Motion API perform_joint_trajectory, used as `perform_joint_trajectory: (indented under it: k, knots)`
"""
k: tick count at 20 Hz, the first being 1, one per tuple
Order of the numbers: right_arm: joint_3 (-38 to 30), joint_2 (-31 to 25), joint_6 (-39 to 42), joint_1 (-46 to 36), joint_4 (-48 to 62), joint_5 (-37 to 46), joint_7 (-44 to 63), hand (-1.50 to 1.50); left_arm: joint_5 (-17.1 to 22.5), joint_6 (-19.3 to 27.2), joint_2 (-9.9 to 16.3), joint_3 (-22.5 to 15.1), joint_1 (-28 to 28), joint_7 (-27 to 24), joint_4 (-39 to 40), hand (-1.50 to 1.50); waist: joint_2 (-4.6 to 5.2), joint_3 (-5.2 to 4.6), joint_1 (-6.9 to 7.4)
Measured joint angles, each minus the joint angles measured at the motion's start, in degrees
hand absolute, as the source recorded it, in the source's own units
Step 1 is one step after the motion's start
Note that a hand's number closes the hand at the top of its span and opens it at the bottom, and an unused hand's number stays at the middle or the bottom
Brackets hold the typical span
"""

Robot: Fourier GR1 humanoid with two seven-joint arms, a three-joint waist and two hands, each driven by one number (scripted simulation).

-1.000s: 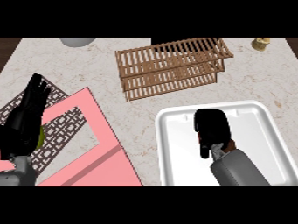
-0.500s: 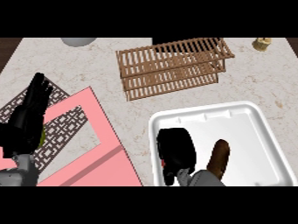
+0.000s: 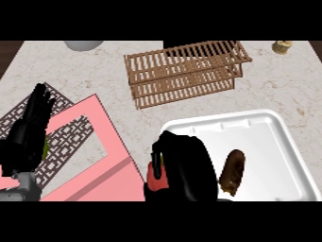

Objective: Pick the bell pepper from the tray and place it in the tiered shelf

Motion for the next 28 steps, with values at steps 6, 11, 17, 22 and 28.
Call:
perform_joint_trajectory:
  k: [6, 11, 17, 22, 28]
  knots:
    - [-4.1, -0.2, -0.2, -7.2, -9.4, 2.9, 7.7, 1.50, 0.5, -0.7, 0.5, 0.8, -0.2, 0.1, 0.2, 0.00, -0.01, -0.01, -0.12]
    - [-9.0, -0.3, 2.2, -12.7, -10.5, 4.4, 9.3, 1.50, -0.5, -0.1, -0.2, 0.2, -0.7, 1.1, -0.5, 0.00, 0.08, -0.01, -0.02]
    - [-18.9, -0.5, 3.8, -16.7, -7.4, 3.4, 6.6, 1.50, -0.8, -0.4, -0.4, 0.6, -0.8, 0.8, -0.7, 0.00, 0.23, 0.03, 0.07]
    - [-25.4, -0.5, 2.0, -19.8, 0.1, 3.4, 2.7, 1.50, -1.0, -0.5, -0.8, 0.7, -0.9, 1.3, -1.0, 0.00, 0.32, 0.03, 0.25]
    - [-30.2, -0.5, -6.2, -21.4, 12.4, 3.6, -5.5, 1.50, -1.4, -0.9, -1.3, 0.8, -2.1, 0.8, 1.0, 0.00, 0.41, 0.04, 0.46]
